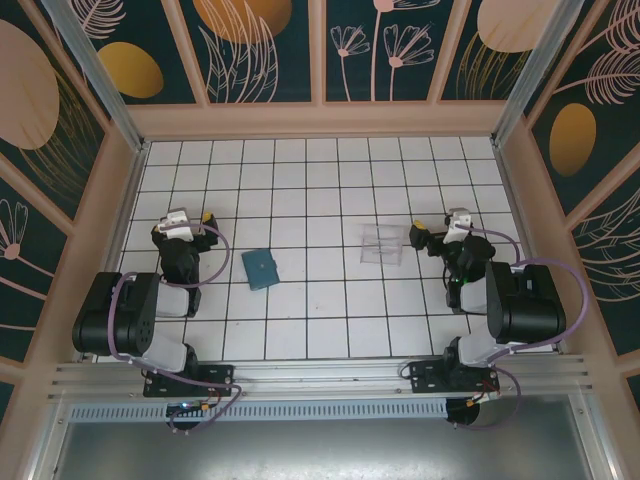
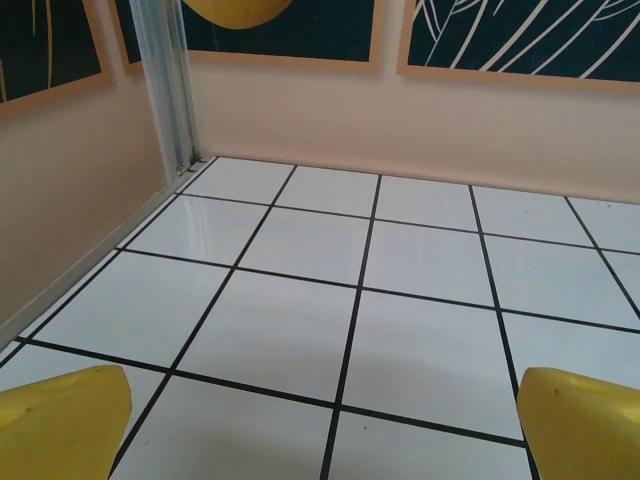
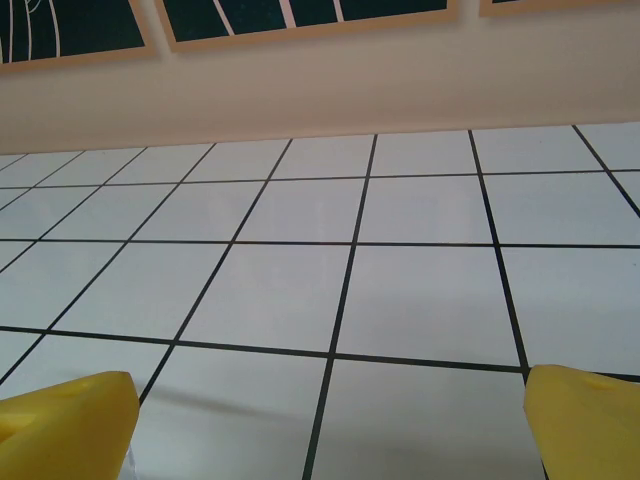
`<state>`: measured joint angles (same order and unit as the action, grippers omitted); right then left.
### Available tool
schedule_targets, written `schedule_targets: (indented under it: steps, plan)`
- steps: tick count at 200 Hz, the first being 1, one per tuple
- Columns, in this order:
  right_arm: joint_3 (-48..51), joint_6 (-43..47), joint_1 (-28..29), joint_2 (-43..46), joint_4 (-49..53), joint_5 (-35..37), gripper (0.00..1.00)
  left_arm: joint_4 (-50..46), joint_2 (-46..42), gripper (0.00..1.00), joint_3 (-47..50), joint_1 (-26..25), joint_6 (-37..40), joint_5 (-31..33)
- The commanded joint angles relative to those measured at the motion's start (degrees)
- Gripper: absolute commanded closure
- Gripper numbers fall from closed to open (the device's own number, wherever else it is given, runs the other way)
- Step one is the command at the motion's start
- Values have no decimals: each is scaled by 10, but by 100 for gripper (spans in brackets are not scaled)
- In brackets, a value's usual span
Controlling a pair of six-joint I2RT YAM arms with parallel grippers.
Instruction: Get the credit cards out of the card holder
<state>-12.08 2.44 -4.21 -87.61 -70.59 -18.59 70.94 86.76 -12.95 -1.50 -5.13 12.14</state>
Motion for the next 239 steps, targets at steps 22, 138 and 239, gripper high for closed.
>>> schedule_targets:
  steps: [22,138,239]
  plan:
    - [1,3,-7,-3,-32,-11,1,24,3,1,-3,3,5,-9]
    - [0,1,-9,-2,-31,-14,1,25,3,1,-3,3,5,-9]
    - [4,2,-8,-2,-37,-7,1,28,1,1,0,3,5,-9]
